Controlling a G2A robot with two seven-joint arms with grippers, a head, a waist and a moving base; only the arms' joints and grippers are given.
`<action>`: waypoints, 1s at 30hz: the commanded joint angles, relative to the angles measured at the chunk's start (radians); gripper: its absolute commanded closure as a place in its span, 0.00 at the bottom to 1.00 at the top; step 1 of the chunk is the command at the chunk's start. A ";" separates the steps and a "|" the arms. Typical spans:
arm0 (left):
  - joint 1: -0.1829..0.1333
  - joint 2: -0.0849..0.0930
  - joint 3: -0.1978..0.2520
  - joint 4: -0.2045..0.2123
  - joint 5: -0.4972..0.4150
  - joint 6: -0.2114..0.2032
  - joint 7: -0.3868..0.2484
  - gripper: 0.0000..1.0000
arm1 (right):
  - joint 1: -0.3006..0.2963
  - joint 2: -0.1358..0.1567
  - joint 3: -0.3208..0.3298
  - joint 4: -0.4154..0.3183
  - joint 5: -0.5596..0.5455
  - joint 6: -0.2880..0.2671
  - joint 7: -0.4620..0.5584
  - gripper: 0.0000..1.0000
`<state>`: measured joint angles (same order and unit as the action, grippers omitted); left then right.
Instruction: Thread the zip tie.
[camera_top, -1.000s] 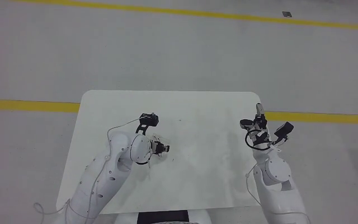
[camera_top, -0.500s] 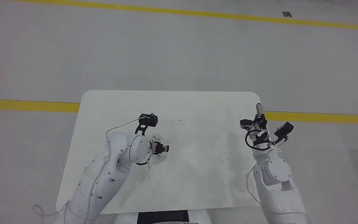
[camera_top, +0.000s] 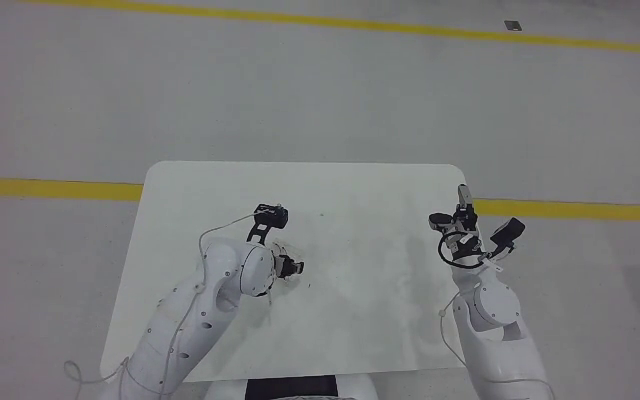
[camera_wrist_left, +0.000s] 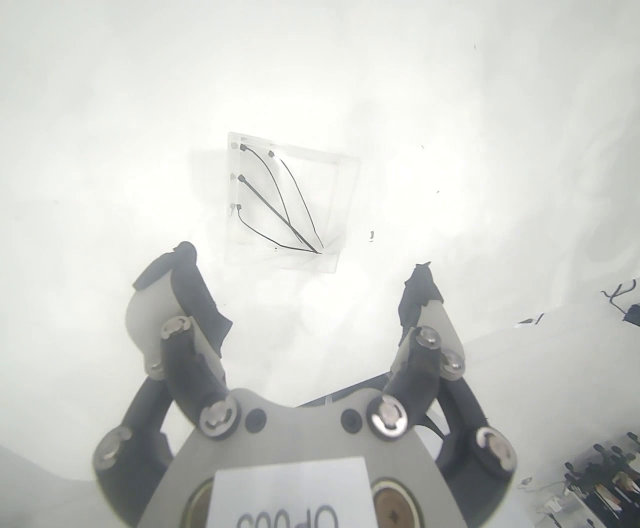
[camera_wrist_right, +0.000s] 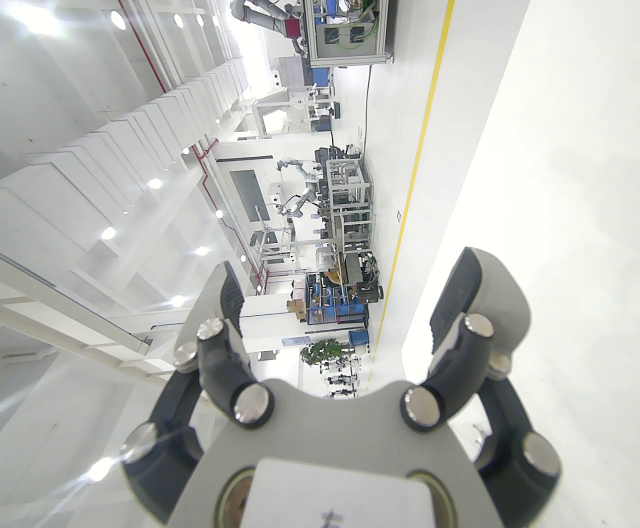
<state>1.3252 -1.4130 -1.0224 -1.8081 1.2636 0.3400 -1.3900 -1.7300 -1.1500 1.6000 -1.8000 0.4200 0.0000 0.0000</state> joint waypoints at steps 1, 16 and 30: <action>-0.003 -0.001 0.000 0.005 0.007 0.000 0.000 0.55 | 0.000 0.000 0.000 0.000 0.000 0.000 0.000 0.00; -0.028 -0.013 0.005 0.078 0.009 0.000 0.000 0.71 | 0.000 0.000 0.000 0.000 0.000 0.000 0.000 0.00; -0.075 -0.048 0.014 0.203 0.014 0.000 0.000 0.86 | 0.000 0.000 0.000 0.000 0.000 0.000 0.000 0.00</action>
<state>1.2524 -1.4588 -1.0088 -1.6108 1.2770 0.3400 -1.3900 -1.7300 -1.1500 1.6000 -1.8000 0.4200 0.0000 0.0000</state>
